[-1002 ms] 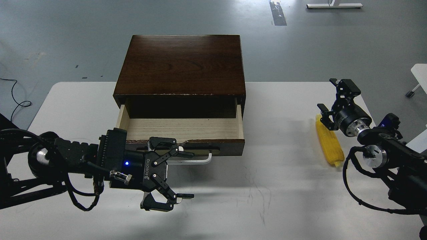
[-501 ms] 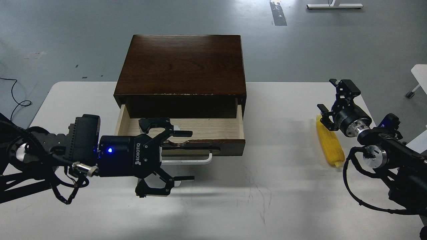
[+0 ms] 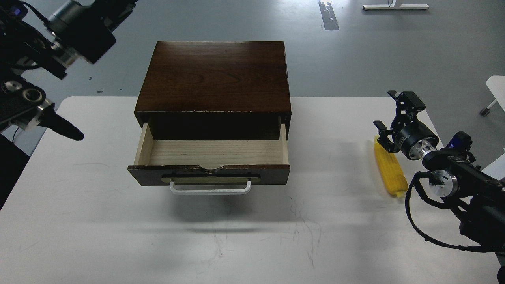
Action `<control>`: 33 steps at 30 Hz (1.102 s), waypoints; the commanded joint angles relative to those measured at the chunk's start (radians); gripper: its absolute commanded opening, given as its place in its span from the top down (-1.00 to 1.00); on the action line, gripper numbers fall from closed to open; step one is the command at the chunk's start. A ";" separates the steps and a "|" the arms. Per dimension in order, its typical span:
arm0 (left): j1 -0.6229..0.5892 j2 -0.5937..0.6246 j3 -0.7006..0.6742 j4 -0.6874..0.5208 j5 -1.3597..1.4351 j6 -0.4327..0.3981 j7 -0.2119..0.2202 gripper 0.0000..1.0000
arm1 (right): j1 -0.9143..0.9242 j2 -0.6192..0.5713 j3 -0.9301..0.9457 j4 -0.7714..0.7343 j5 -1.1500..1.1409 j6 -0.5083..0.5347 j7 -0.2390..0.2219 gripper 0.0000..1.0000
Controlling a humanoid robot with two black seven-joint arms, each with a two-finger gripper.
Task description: Put corn in drawer with both arms
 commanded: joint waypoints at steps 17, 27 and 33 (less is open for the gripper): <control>0.140 -0.271 -0.018 0.798 -0.445 -0.504 0.301 -0.97 | 0.221 -0.276 -0.310 0.160 -0.451 -0.037 0.023 -1.00; 0.149 -0.273 -0.018 0.800 -0.445 -0.501 0.301 -0.97 | 0.253 -0.351 -0.523 0.158 -1.018 -0.204 0.035 -1.00; 0.156 -0.271 -0.018 0.798 -0.444 -0.497 0.301 -0.97 | 0.233 -0.329 -0.643 0.160 -1.020 -0.282 0.035 -1.00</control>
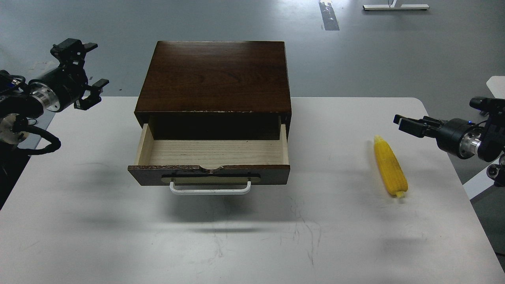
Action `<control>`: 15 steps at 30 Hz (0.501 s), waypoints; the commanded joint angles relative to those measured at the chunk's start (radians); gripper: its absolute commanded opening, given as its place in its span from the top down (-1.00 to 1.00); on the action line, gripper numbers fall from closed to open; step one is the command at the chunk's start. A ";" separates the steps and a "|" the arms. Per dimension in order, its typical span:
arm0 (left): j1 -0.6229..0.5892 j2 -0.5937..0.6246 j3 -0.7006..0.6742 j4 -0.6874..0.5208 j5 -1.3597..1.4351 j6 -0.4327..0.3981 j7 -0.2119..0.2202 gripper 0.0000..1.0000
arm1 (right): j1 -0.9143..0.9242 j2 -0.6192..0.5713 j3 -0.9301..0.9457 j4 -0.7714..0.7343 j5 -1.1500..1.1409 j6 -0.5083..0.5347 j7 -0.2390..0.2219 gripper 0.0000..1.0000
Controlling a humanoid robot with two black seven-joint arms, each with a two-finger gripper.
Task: Put corn in drawer with both arms
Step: 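Lower the right gripper onto the yellow corn cob and grasp it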
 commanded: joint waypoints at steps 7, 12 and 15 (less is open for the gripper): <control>0.011 0.005 0.002 -0.002 0.003 0.000 -0.003 -0.97 | -0.057 0.087 -0.095 -0.008 -0.002 -0.069 0.000 -0.98; 0.014 0.005 0.008 -0.004 0.005 0.000 -0.006 -0.97 | -0.100 0.088 -0.101 -0.011 0.000 -0.107 0.000 -0.94; 0.017 0.004 0.012 -0.004 0.006 0.000 -0.006 -0.97 | -0.123 0.099 -0.106 -0.014 -0.002 -0.140 0.000 -0.53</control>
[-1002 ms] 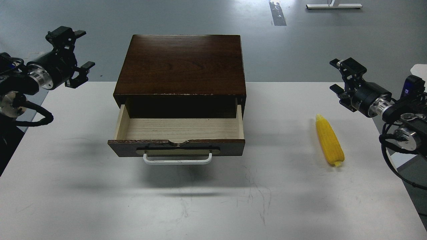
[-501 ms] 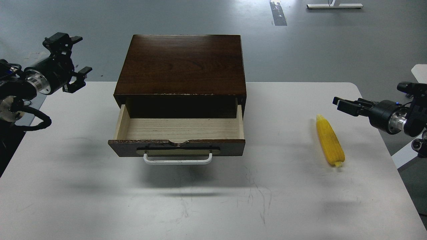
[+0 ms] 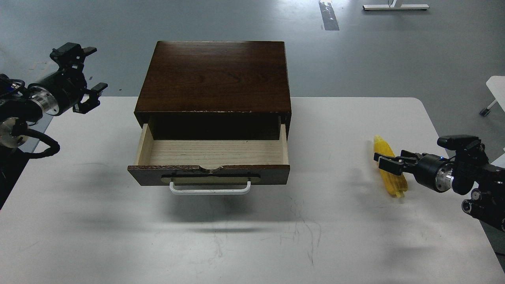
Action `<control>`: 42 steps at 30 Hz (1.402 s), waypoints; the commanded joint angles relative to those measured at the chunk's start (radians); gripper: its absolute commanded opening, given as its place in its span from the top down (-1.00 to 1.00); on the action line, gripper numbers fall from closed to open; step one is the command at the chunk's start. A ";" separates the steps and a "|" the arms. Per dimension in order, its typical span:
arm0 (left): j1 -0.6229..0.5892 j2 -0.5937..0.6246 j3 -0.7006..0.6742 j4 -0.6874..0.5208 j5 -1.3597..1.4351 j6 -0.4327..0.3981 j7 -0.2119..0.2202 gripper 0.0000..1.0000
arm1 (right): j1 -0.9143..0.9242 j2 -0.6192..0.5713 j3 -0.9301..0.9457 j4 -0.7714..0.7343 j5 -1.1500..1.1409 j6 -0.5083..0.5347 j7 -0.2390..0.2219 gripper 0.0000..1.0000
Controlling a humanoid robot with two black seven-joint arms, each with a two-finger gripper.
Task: Put corn in drawer with both arms
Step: 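Lower the right gripper onto the yellow corn cob and grasp it, then lift the corn and carry it over the open drawer, lowering it in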
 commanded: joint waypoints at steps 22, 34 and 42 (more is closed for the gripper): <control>0.011 -0.006 0.008 -0.006 0.012 0.003 -0.003 -0.97 | 0.245 0.033 -0.020 0.005 -0.077 -0.310 0.092 0.75; -0.003 0.011 0.006 -0.008 0.012 0.000 0.000 -0.97 | 0.591 0.268 -0.067 0.029 -0.389 -0.310 0.122 0.75; 0.000 0.043 0.008 -0.009 0.012 -0.003 0.000 -0.97 | 0.631 0.484 -0.091 0.028 -0.389 -0.310 0.122 0.75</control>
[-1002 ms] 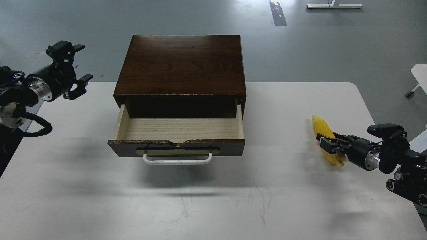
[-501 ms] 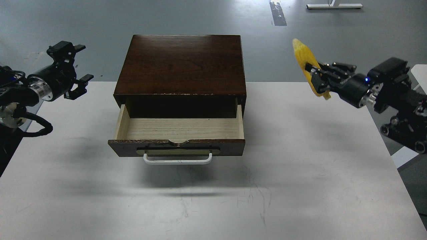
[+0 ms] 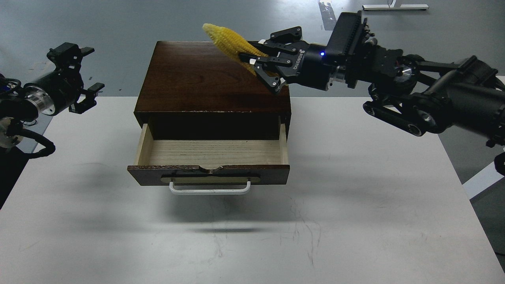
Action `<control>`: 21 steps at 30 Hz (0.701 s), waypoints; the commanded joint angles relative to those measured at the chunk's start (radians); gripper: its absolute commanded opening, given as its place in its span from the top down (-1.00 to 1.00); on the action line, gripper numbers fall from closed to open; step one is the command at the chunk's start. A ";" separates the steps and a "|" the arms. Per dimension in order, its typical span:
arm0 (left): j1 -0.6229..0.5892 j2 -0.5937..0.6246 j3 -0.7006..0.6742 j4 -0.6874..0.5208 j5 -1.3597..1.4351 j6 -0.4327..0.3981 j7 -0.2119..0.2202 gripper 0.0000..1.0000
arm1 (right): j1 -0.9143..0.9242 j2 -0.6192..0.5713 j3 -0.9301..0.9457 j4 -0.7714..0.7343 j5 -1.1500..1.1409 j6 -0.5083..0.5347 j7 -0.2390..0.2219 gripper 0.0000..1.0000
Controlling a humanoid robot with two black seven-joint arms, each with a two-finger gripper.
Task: Put corn in drawer with both arms
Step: 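Lift the corn and carry it over the open drawer, lowering it in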
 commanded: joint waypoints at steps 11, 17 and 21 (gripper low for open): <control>0.006 0.036 -0.001 -0.001 -0.002 -0.003 -0.003 -0.97 | -0.057 0.128 -0.065 0.000 0.000 0.000 0.000 0.70; 0.006 0.048 -0.001 -0.001 -0.002 -0.004 -0.003 -0.97 | -0.082 0.160 -0.063 0.010 0.001 0.000 0.000 -0.28; 0.008 0.048 -0.001 -0.001 -0.002 -0.003 -0.003 -0.97 | -0.105 0.165 -0.063 0.017 0.003 0.000 0.000 -1.00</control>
